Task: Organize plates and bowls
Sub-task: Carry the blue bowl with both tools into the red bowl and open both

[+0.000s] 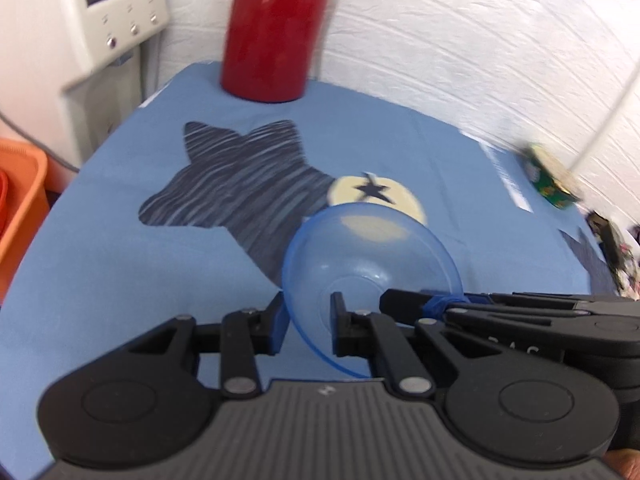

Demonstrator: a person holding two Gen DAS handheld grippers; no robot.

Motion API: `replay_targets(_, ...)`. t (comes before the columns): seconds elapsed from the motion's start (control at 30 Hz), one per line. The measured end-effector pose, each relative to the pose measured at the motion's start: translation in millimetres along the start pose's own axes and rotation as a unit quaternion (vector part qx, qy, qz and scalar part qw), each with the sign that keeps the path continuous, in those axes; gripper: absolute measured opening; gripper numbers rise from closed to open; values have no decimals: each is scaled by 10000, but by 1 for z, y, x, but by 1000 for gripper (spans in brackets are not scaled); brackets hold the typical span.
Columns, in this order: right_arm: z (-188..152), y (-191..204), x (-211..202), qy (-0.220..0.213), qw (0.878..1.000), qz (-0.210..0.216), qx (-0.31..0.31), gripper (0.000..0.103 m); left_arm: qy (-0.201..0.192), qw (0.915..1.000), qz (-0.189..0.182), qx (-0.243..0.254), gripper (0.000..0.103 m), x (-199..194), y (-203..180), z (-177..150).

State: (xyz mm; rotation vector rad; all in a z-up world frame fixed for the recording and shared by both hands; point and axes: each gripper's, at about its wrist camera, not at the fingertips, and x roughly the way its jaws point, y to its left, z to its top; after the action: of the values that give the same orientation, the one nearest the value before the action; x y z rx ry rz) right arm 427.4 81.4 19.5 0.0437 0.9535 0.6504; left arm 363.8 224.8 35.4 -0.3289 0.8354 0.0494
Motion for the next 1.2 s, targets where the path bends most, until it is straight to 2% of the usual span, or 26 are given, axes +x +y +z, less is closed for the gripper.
replay_targets(0.2, -38, -11, -72, -166, 9996, -176, 142, 12, 225, 9980, -511, 306, 3, -51, -63, -49)
replay_targets(0.47, -140, -47, -190, -211, 9955, -742, 553, 13, 377, 9881, -1190, 895, 3, -111, -157, -146)
replay_targets(0.57, -177, -59, -223, -220, 9925, -936, 751, 14, 371, 9844, -1272, 1158, 3, -129, -181, -173)
replay_targets(0.73, -226, -72, -246, -186, 9890, -952, 1114, 14, 510, 9806, -1180, 1476, 3, -140, -198, -211)
replay_targets(0.93, -254, -79, -238, -102, 9888, -843, 1231, 14, 629, 9798, -1105, 1541, 5, -130, -196, -227)
replay_targets(0.97, -256, -79, -237, -106, 9892, -869, 1172, 14, 642, 9795, -1084, 1572, 7, -126, -196, -227)
replay_targets(1.0, -257, -78, -237, -132, 9895, -908, 1118, 14, 652, 9797, -1039, 1587, 15, -124, -195, -228)
replay_targets(1.03, -257, -78, -236, -161, 9894, -935, 1100, 14, 642, 9804, -1014, 1561, 31, -122, -193, -227)
replay_targets(1.07, -258, -80, -238, -194, 9890, -955, 1110, 14, 621, 9813, -1007, 1519, 39, -120, -191, -227)
replay_targets(1.1, -260, -82, -241, -235, 9887, -989, 1100, 14, 591, 9821, -1010, 1477, 42, -119, -188, -226)
replay_targets(1.2, -260, -85, -250, -382, 9869, -1170, 1045, 15, 565, 9830, -1050, 1393, 42, -119, -180, -222)
